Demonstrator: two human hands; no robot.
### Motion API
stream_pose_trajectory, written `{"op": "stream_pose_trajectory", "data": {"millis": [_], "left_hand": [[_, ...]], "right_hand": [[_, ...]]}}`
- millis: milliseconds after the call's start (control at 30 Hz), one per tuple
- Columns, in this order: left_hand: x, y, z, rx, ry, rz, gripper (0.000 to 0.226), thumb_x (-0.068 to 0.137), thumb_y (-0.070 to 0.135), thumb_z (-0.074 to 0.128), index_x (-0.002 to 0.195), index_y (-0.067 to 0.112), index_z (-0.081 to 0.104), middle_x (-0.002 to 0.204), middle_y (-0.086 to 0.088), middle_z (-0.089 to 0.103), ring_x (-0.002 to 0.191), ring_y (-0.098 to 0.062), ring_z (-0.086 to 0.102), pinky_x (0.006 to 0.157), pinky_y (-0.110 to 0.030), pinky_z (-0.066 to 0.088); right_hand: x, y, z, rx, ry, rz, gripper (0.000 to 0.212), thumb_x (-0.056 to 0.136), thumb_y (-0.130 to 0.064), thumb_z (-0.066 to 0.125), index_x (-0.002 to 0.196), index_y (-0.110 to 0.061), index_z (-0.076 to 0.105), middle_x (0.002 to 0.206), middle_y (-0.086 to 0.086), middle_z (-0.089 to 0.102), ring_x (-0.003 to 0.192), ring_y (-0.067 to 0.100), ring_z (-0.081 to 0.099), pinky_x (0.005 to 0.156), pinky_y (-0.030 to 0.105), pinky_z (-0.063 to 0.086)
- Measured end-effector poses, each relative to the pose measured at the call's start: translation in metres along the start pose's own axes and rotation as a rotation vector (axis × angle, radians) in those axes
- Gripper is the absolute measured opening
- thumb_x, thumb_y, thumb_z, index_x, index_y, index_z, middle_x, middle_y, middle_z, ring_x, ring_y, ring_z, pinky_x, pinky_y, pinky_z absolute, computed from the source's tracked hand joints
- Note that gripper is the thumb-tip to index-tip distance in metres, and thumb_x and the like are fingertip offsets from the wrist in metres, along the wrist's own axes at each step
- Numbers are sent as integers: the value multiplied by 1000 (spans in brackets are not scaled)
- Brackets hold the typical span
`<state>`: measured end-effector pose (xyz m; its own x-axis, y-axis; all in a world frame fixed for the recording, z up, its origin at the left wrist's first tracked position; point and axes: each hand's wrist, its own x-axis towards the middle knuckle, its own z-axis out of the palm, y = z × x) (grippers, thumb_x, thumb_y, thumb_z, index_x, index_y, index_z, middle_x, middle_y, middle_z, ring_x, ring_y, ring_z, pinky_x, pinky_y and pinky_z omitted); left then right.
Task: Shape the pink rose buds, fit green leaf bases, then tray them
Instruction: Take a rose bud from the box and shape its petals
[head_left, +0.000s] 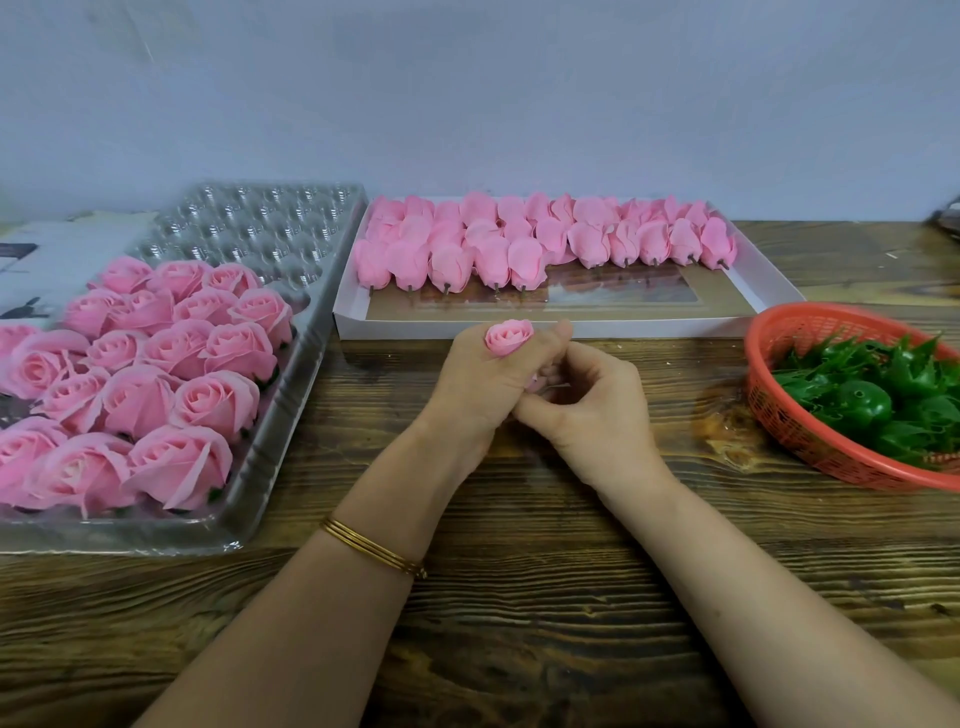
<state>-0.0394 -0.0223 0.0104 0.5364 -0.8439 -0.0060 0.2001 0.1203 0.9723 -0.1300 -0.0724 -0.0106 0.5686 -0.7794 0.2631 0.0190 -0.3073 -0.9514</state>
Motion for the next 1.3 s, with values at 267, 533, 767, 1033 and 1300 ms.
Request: {"op": "stream_pose_trajectory", "data": {"millis": [267, 533, 767, 1033, 1300], "left_hand": [[-3, 5, 0, 12, -47, -14, 21, 93, 10, 63, 73, 8, 56, 68, -9, 54, 61, -15, 54, 61, -23, 50], [-2, 1, 3, -20, 40, -24, 26, 93, 10, 64, 68, 6, 56, 72, -15, 51, 59, -17, 54, 55, -22, 53], [0, 1, -1, -2, -73, -11, 19, 92, 8, 63, 73, 7, 63, 73, -12, 60, 69, -19, 60, 68, -27, 54], [-3, 5, -2, 29, -92, -42, 22, 93, 9, 62, 71, 10, 65, 64, -6, 63, 59, -15, 60, 58, -24, 50], [-1, -2, 3, 8, 1, -42, 21, 91, 12, 67, 71, 12, 64, 68, -11, 54, 64, -19, 50, 61, -26, 45]], "right_hand": [[4, -1, -6, 203, -122, 105, 17, 74, 15, 70, 85, 2, 66, 73, 10, 60, 71, 16, 56, 66, 18, 50], [1, 0, -1, 41, -24, 46, 24, 69, 8, 77, 80, -8, 63, 67, -5, 63, 64, 11, 56, 65, 31, 52], [3, -3, -6, 114, -49, 83, 18, 71, 13, 72, 87, 10, 65, 72, 9, 61, 68, 16, 54, 66, 25, 49], [5, -4, -11, 351, -202, 270, 30, 60, 1, 77, 88, -4, 69, 77, 12, 61, 75, 20, 56, 80, 33, 48], [0, -3, -2, 121, -44, 99, 31, 69, 10, 79, 94, -3, 66, 68, -8, 65, 64, 3, 59, 64, 18, 50]]}}
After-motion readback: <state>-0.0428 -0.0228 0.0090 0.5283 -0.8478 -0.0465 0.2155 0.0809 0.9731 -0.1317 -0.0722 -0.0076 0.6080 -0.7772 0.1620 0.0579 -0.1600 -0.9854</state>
